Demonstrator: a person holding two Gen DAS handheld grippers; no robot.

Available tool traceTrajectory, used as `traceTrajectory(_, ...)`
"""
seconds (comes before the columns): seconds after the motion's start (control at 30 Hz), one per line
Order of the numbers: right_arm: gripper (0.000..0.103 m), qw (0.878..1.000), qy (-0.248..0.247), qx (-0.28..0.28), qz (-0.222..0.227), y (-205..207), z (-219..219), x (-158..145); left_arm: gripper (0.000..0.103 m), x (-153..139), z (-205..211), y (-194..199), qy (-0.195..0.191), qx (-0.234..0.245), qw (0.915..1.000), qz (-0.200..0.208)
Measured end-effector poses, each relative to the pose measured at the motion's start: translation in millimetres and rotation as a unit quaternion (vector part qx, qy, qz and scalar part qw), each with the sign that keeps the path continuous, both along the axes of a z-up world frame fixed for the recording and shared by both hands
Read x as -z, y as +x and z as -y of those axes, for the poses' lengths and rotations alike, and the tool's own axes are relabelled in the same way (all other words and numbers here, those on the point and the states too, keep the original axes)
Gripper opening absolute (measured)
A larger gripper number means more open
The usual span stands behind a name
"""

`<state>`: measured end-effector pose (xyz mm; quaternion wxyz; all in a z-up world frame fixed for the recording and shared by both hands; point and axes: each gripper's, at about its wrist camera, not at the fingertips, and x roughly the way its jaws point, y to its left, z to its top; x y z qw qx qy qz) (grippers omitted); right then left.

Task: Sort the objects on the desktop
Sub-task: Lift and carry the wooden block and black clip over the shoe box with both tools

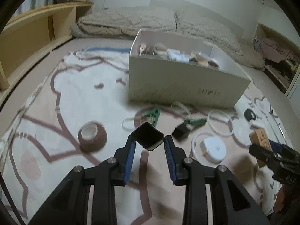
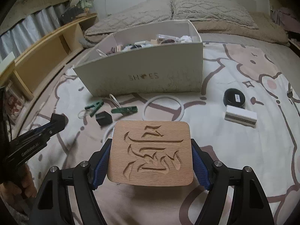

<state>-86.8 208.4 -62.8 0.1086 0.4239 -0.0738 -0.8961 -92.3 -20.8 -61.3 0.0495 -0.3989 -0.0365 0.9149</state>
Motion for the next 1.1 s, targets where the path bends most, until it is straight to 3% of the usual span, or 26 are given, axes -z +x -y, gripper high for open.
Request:
traceTrajectory(0.53,0.078,0.997,0.018,-0.009,-0.078,-33,-14,-65,0.032,-67,-27,-53,-0.023,0.037,0.9948,-0.092)
traceTrajectory(0.73,0.078,0.994,0.031,-0.011,-0.103,-45,-20,-87,0.032,-79,-49,-87,-0.004,0.052,0.9941,-0.095)
traceTrajectory(1.1,0.078,0.994,0.042,0.009,-0.105,-56,-53,-91,0.032,-78,-122,-145,0.024,0.094,0.9922,-0.079)
